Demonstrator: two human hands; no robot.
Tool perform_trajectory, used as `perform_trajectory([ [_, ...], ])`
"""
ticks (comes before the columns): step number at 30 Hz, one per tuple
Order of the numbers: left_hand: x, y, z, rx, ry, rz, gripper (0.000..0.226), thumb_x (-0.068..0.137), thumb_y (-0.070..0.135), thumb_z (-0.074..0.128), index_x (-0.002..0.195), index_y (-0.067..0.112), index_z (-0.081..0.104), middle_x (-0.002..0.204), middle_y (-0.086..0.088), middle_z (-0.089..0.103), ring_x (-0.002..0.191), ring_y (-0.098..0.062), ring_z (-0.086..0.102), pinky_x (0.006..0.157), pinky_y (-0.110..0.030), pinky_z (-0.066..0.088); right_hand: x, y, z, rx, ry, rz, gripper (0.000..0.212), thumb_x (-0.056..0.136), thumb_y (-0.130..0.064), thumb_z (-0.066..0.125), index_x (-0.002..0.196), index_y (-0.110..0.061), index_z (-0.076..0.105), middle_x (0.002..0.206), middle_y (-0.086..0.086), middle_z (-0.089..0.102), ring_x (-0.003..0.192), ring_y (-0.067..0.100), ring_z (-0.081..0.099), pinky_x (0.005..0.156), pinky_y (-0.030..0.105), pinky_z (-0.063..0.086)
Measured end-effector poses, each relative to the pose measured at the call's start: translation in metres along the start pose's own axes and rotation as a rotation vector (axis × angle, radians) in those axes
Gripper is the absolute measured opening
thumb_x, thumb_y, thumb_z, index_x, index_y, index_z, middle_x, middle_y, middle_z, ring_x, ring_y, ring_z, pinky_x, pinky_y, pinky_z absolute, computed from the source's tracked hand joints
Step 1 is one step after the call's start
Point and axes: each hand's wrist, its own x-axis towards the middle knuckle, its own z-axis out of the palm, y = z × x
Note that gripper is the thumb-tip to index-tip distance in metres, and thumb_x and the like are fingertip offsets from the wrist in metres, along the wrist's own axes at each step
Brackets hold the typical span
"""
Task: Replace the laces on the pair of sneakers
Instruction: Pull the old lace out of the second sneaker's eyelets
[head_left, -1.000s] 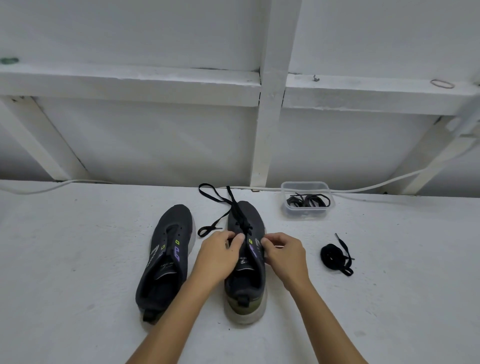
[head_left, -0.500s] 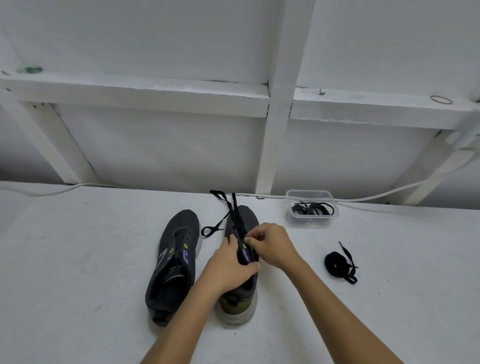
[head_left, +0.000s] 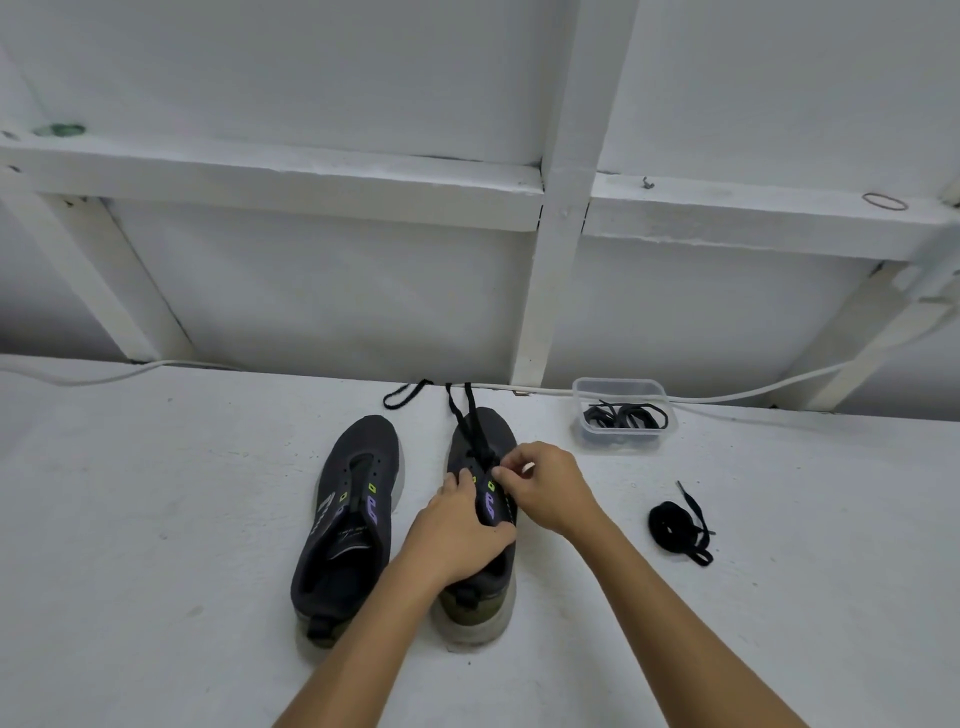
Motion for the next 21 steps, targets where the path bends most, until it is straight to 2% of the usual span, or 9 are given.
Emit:
perform_trajectory([
  [3, -0.001, 0.0, 0.0, -0.014, -0.003, 0.0, 0.095, 0.091, 0.048, 0.056, 0.16, 0.013, 0.001, 0.169, -0.006, 0.002, 0.151, -0.025, 0.021, 0.118, -0.037, 0.028, 0.0, -0.003, 0.004, -0.032, 0.025, -0.042, 0.014, 0.089, -0.023, 0.068, 0.078, -0.028, 0.06, 0.08, -0.014, 0.06, 0.072, 0.001, 0.058, 0.061, 0.016, 0.041],
  [7, 0.0, 0.001, 0.0, -0.021, -0.012, 0.009, 0.093, 0.092, 0.049, 0.055, 0.161, 0.015, 0.002, 0.169, -0.004, 0.001, 0.151, -0.024, 0.021, 0.119, -0.038, 0.029, 0.007, -0.005, -0.006, -0.264, 0.144, -0.179, 0.008, 0.09, -0.017, 0.062, 0.086, -0.011, 0.059, 0.09, 0.001, 0.056, 0.072, 0.022, 0.057, 0.064, 0.036, 0.048],
  [9, 0.0, 0.001, 0.0, -0.017, -0.016, 0.009, 0.093, 0.092, 0.049, 0.054, 0.161, 0.015, 0.002, 0.169, -0.004, 0.0, 0.152, -0.024, 0.019, 0.119, -0.038, 0.028, 0.008, -0.002, -0.007, -0.229, 0.166, -0.144, 0.007, 0.091, -0.017, 0.062, 0.088, -0.01, 0.062, 0.092, 0.001, 0.058, 0.075, 0.023, 0.059, 0.067, 0.036, 0.051],
  [12, 0.0, 0.001, 0.0, 0.005, -0.014, 0.006, 0.094, 0.092, 0.05, 0.054, 0.161, 0.014, 0.001, 0.169, -0.006, -0.001, 0.152, -0.025, 0.019, 0.119, -0.037, 0.028, 0.003, -0.002, -0.002, 0.13, 0.042, 0.098, 0.008, 0.089, -0.028, 0.069, 0.091, -0.02, 0.068, 0.091, -0.006, 0.067, 0.081, 0.018, 0.068, 0.073, 0.035, 0.061],
  [15, 0.0, 0.001, 0.001, 0.009, -0.008, 0.002, 0.094, 0.092, 0.051, 0.054, 0.161, 0.014, 0.001, 0.169, -0.007, -0.001, 0.152, -0.025, 0.019, 0.118, -0.037, 0.028, 0.002, 0.001, -0.002, 0.284, 0.006, 0.198, 0.014, 0.086, -0.028, 0.078, 0.095, -0.021, 0.069, 0.09, -0.002, 0.071, 0.082, 0.017, 0.071, 0.074, 0.04, 0.063],
  [18, 0.001, -0.001, 0.002, 0.003, -0.005, -0.001, 0.095, 0.091, 0.052, 0.054, 0.161, 0.014, 0.001, 0.169, -0.006, 0.0, 0.151, -0.025, 0.02, 0.118, -0.037, 0.028, 0.002, -0.001, 0.0, 0.315, 0.011, 0.196, 0.009, 0.087, -0.013, 0.073, 0.092, -0.02, 0.071, 0.087, 0.002, 0.073, 0.081, 0.017, 0.072, 0.078, 0.042, 0.063],
  [21, 0.001, -0.002, 0.002, 0.004, -0.013, -0.001, 0.094, 0.091, 0.053, 0.053, 0.161, 0.015, 0.002, 0.169, -0.003, -0.001, 0.151, -0.025, 0.02, 0.117, -0.037, 0.028, 0.0, -0.005, 0.0, 0.226, 0.06, 0.08, 0.015, 0.082, -0.007, 0.067, 0.087, -0.02, 0.067, 0.078, -0.004, 0.07, 0.068, 0.005, 0.064, 0.069, 0.027, 0.058],
])
